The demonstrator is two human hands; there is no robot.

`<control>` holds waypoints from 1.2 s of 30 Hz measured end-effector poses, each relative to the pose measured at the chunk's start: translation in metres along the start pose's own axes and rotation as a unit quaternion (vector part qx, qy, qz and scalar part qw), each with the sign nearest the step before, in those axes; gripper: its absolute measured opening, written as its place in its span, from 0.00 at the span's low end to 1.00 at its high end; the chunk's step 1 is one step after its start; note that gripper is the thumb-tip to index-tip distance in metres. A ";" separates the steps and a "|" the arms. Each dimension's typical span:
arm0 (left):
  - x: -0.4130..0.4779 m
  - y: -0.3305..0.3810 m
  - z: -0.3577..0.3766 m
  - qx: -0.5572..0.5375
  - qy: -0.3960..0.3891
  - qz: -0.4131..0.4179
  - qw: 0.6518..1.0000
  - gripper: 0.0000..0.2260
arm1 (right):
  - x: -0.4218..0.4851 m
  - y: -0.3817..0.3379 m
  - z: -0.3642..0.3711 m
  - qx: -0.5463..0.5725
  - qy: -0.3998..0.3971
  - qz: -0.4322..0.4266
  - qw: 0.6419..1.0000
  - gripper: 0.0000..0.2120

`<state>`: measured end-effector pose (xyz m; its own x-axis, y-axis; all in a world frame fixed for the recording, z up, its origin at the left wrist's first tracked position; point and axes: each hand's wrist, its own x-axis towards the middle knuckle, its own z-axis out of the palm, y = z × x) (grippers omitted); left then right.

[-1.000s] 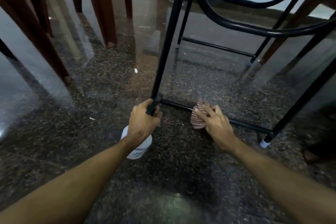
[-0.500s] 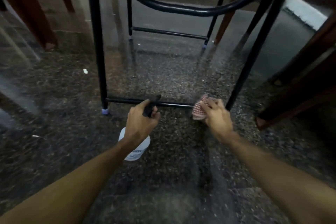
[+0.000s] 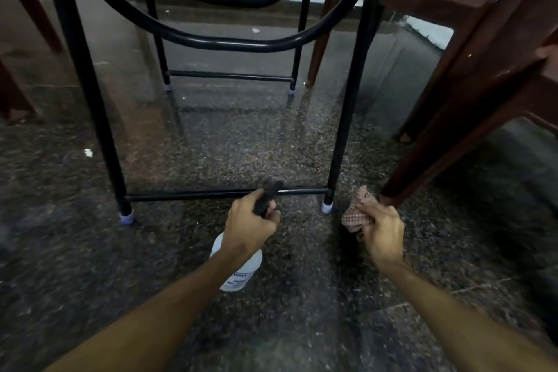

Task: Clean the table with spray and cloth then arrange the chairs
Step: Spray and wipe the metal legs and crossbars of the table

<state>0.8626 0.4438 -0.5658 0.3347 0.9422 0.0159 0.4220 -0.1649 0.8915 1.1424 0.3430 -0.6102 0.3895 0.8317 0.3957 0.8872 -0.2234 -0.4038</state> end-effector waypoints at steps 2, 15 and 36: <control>0.005 0.006 0.008 0.004 -0.009 0.006 1.000 0.07 | 0.017 -0.018 -0.004 0.058 0.068 0.011 0.996 0.21; 0.022 0.016 0.030 0.013 -0.023 0.015 1.000 0.08 | 0.071 -0.066 0.032 0.166 0.091 0.207 0.960 0.12; 0.062 0.124 -0.006 -0.026 0.020 0.069 0.997 0.09 | 0.085 -0.073 -0.042 0.194 0.103 0.211 0.952 0.16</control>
<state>0.9306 0.4833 -0.4521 0.3520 0.9227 0.1573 0.3296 -0.2795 0.9018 1.1212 0.4090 -0.5125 0.7673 0.5826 0.2679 0.4982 -0.2786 -0.8211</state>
